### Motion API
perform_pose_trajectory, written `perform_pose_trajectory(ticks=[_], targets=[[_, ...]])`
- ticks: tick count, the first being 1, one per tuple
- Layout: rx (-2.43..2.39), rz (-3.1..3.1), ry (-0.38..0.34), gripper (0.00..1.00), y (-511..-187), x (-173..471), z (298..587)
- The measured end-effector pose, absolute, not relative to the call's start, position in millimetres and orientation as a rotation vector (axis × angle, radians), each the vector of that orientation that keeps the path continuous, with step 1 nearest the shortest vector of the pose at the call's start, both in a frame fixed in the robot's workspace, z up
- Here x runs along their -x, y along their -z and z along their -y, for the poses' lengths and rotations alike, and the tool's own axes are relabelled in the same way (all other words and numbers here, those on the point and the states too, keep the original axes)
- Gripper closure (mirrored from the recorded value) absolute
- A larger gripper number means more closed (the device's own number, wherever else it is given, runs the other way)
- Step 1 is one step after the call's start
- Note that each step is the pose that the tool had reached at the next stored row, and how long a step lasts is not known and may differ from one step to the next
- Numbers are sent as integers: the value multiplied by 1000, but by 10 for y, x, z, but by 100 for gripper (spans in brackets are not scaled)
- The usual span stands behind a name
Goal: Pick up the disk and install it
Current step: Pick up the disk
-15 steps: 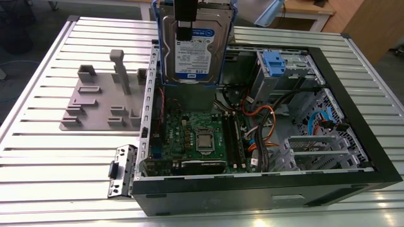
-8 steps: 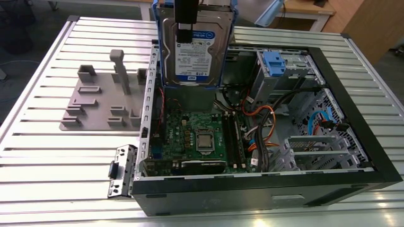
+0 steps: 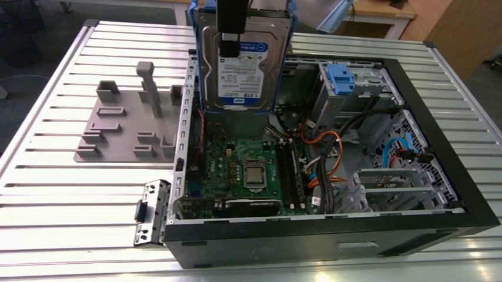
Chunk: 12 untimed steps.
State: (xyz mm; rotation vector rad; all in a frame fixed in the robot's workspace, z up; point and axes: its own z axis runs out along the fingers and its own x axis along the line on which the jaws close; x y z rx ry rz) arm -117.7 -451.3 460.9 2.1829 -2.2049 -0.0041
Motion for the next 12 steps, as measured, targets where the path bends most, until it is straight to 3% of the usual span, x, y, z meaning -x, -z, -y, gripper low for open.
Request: perform_pose_trajectory(ticks=[12], targets=[[-2182,2204,2,64,-4606,1170,4616]])
